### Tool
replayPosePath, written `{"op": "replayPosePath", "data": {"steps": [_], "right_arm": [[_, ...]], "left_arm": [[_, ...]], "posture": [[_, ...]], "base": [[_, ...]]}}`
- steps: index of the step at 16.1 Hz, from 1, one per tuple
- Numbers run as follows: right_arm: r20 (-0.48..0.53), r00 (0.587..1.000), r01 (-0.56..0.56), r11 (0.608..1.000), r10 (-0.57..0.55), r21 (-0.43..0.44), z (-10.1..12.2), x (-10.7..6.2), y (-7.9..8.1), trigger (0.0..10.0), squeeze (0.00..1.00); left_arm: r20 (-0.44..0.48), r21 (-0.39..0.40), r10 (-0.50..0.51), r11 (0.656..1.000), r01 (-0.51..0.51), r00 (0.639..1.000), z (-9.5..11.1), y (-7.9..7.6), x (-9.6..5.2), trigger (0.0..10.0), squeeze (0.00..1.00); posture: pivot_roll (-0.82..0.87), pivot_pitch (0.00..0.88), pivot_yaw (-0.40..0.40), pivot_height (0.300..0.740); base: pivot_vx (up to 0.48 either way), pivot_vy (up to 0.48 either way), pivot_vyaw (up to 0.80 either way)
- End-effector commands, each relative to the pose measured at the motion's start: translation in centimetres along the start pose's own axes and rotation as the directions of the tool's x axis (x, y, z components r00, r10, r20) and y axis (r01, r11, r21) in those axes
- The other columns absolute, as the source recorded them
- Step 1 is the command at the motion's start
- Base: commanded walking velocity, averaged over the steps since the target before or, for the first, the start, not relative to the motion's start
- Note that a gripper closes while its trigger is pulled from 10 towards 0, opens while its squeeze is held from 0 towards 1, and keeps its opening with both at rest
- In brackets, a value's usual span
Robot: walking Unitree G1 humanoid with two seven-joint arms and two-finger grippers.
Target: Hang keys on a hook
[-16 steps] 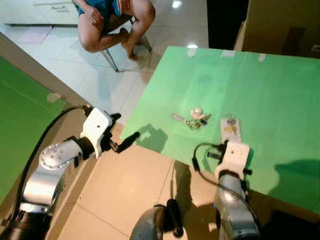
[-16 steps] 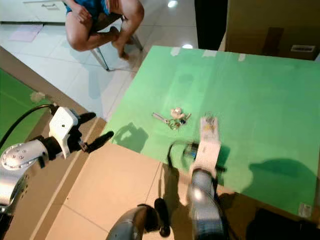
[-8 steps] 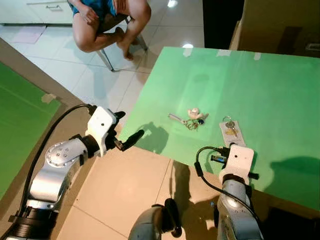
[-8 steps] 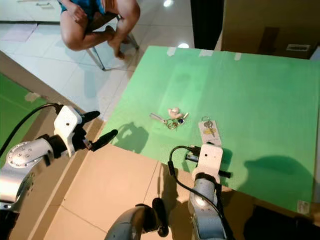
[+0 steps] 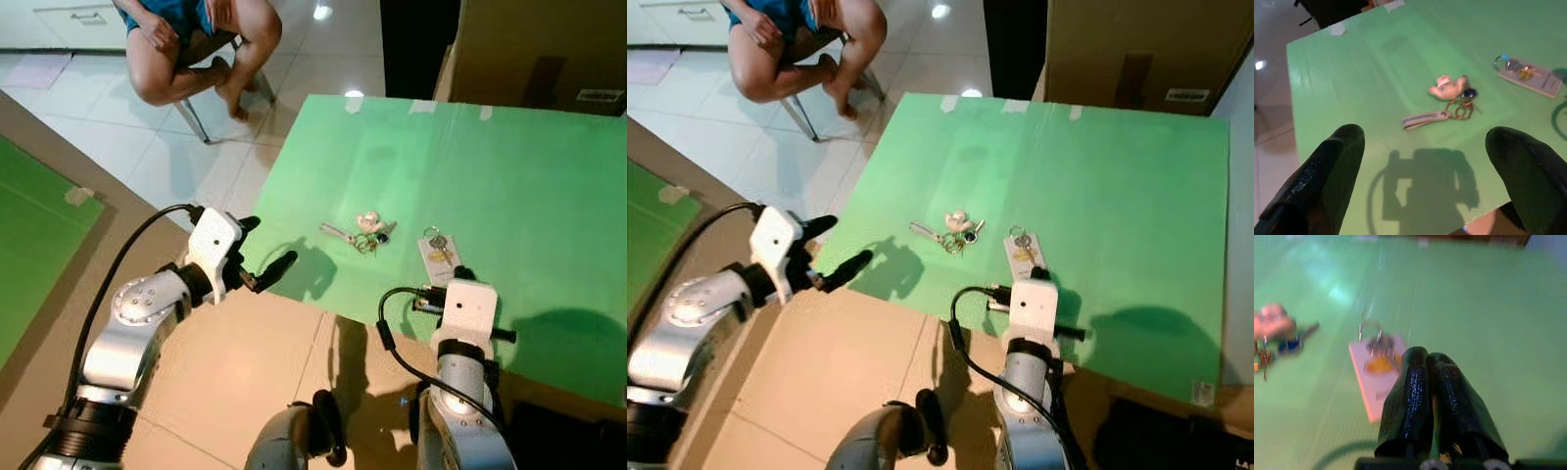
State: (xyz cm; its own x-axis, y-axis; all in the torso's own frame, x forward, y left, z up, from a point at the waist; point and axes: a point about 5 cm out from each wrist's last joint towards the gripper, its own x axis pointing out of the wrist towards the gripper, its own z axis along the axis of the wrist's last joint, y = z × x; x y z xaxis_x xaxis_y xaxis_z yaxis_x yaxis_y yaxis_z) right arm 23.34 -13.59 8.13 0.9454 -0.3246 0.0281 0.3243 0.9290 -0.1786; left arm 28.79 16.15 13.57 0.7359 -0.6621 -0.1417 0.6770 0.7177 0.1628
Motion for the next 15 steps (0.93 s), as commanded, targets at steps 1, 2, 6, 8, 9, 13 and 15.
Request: {"op": "replayPosePath", "data": {"steps": [1,2,6,8,9,13,15], "right_arm": [[0.006,1.000,-0.007,1.000,0.007,-0.020,0.0,-0.5,0.1,10.0,0.00],[0.012,1.000,0.004,0.999,-0.003,-0.032,0.1,-0.4,-0.5,10.0,1.00],[0.066,0.997,0.049,0.994,-0.043,-0.093,1.0,-0.3,-3.3,10.0,1.00],[0.075,0.996,0.056,0.992,-0.048,-0.110,1.2,-0.7,-4.0,10.0,1.00],[0.081,0.996,0.048,0.993,-0.039,-0.112,1.4,-0.9,-4.1,10.0,1.00],[0.091,0.996,-0.012,0.998,0.018,-0.057,2.5,-2.7,-4.2,10.0,1.00],[0.070,0.997,-0.041,0.999,0.043,-0.029,2.5,-3.7,-3.9,10.0,1.00]], "left_arm": [[-0.031,-0.013,0.025,1.000,-0.025,0.999,-1.0,0.1,-0.2,10.0,0.00],[-0.023,-0.021,0.024,0.999,-0.025,0.999,-1.2,-0.2,0.3,10.0,0.00],[0.020,-0.092,-0.038,0.995,0.039,0.999,-1.5,-2.4,3.4,10.0,0.00],[0.034,-0.103,-0.063,0.992,0.066,0.997,-1.3,-2.8,4.9,10.0,0.00],[0.039,-0.106,-0.064,0.992,0.068,0.997,-1.3,-2.8,5.4,10.0,0.00],[0.066,-0.062,-0.110,0.992,0.114,0.992,-0.5,-3.5,7.8,10.0,0.00],[0.067,-0.041,-0.135,0.990,0.138,0.989,-0.1,-3.7,8.8,10.0,0.00]], "posture": [[-0.17,0.259,0.242,0.740],[-0.19,0.254,0.229,0.740],[-0.28,0.224,0.193,0.740],[-0.32,0.212,0.186,0.740],[-0.33,0.211,0.186,0.740],[-0.40,0.229,0.191,0.740],[-0.42,0.254,0.197,0.740]], "base": [[0.000,0.000,0.00],[0.000,0.000,0.00],[0.000,0.000,0.00],[0.000,0.000,0.00],[0.000,0.000,0.00],[0.000,0.000,0.00],[0.000,0.000,0.00]]}}
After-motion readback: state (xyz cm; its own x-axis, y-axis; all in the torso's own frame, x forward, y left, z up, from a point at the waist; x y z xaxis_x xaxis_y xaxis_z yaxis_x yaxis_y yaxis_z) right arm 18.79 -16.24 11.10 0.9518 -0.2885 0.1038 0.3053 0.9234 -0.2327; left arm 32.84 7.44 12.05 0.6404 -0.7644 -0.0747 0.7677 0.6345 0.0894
